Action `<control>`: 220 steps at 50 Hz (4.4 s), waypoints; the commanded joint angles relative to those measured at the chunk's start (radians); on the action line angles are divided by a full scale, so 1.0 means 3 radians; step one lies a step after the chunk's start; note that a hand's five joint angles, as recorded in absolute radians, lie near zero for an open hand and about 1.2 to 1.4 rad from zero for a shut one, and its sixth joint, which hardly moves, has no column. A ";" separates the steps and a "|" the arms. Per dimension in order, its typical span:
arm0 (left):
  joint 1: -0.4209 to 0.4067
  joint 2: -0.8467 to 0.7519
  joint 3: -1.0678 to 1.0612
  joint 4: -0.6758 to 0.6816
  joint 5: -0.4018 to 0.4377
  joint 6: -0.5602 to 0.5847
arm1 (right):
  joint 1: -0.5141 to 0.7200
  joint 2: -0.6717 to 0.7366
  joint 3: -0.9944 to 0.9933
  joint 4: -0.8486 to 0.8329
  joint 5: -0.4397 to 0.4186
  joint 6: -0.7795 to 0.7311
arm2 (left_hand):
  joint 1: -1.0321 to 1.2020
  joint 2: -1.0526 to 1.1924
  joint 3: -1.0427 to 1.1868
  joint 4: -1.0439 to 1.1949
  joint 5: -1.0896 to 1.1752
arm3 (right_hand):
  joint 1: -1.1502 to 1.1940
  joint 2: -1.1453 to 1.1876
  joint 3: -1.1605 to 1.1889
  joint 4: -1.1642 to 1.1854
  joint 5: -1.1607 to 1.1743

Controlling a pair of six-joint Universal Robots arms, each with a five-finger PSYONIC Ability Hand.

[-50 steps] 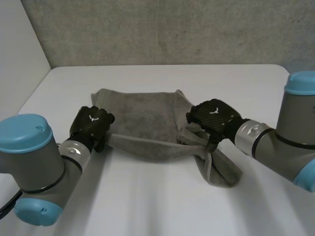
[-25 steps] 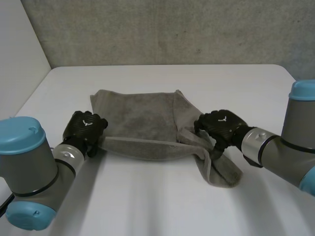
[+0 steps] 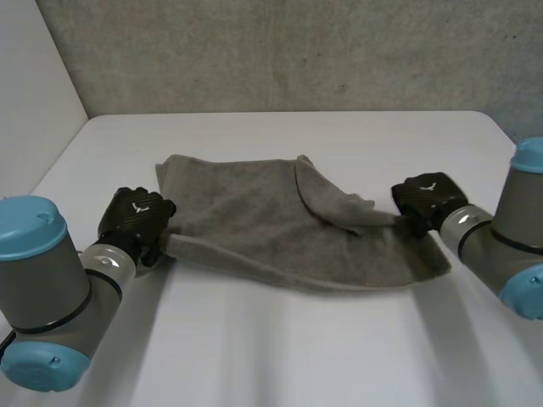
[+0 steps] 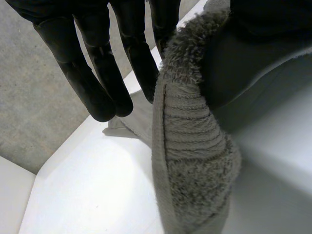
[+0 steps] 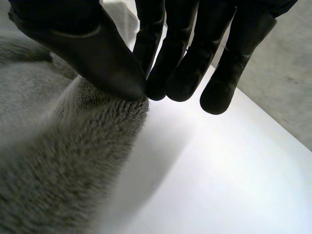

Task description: Fold the towel.

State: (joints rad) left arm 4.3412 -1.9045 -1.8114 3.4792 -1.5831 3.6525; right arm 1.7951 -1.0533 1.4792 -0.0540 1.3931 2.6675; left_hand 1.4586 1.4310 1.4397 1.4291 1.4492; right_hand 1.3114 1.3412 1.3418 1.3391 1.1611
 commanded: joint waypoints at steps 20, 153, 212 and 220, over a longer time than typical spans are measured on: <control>-0.0051 0.0039 0.0157 -0.0143 0.0087 0.0000 | -0.0027 -0.1239 0.1056 0.0098 -0.0471 -0.0112 | -0.0216 -0.0124 -0.0153 -0.0118 -0.0767 | -0.2680 -0.2779 -0.2781 -0.2772 -0.2760; -0.0072 -0.0207 0.1145 -0.0737 -0.0107 -0.0701 | 0.0004 -0.0922 0.0413 0.0119 -0.0722 0.0573 | -0.0208 -0.0116 -0.0145 -0.0110 -0.0758 | 0.0283 0.0184 0.0182 0.0191 0.0202; 0.0235 -0.0304 0.1295 0.0501 0.0235 -0.0210 | 0.0050 -0.0488 -0.0928 0.0322 -0.0747 -0.0546 | -0.0208 -0.0116 -0.0145 -0.0110 -0.0758 | 0.0283 0.0184 0.0182 0.0191 0.0202; 0.0373 -0.0207 0.0430 0.0506 0.0593 -0.0144 | 0.0040 -0.0416 -0.0228 0.0564 -0.0752 -0.0945 | -0.0208 -0.0116 -0.0145 -0.0110 -0.0758 | 0.0283 0.0184 0.0182 0.0191 0.0202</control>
State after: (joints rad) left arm 4.4268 -1.9798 -1.5263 3.6268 -1.4706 3.5921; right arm 1.8089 -1.1947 1.2747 0.0876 1.1637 2.4612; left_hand 1.4620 1.5271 1.5502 1.5327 1.4851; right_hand 1.3306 1.0439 1.3420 1.3385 1.1905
